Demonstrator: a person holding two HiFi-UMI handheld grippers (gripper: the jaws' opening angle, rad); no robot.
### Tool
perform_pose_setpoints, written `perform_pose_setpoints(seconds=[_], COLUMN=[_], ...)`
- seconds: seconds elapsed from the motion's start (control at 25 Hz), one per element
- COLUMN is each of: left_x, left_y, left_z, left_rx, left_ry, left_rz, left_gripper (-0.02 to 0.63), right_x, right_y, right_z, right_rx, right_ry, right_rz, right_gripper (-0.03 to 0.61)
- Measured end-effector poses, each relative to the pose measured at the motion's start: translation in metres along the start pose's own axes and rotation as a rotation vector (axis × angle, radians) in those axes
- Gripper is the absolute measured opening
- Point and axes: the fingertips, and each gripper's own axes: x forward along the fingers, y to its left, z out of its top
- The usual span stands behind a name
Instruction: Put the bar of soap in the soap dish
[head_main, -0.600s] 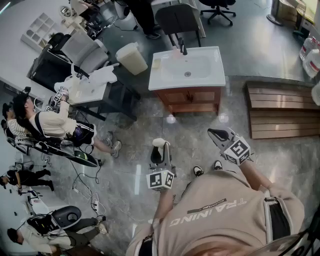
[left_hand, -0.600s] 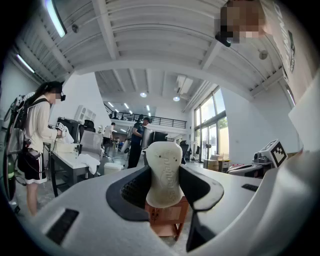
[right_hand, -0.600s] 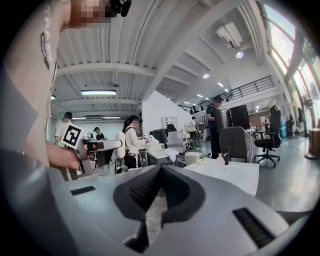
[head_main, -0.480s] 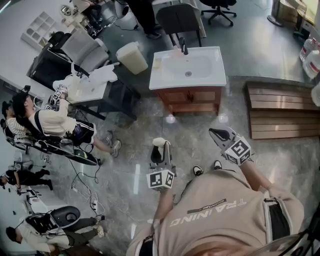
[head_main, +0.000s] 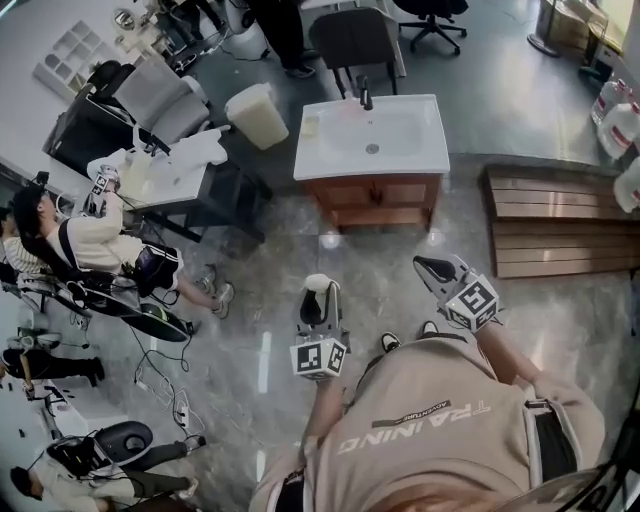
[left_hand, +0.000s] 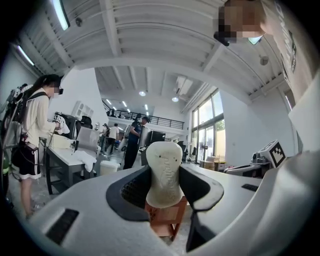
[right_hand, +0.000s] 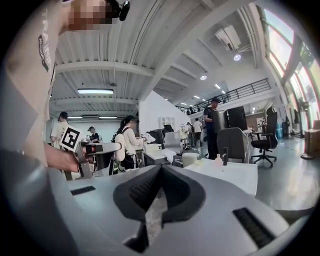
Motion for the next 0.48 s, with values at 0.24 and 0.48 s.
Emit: perform_pose_setpoints(seconds=[0.24, 0.48], left_x=[0.017, 0.040], left_y=[-0.004, -0.013], left_z=[-0.014, -0.030], left_rx=[-0.013, -0.040], left_ry=[0.012, 0.050], left_rz=[-0.081, -0.116], left_gripper=[0.179, 0.179], right_x=[-0.003, -0.012], right_y=[0.001, -0.010], right_z=[-0.023, -0.034], right_rx=[0.026, 0.019], right_ry=[0.043, 0.107], right_rz=[-0.050, -0.082], right_gripper=[0.012, 0.012])
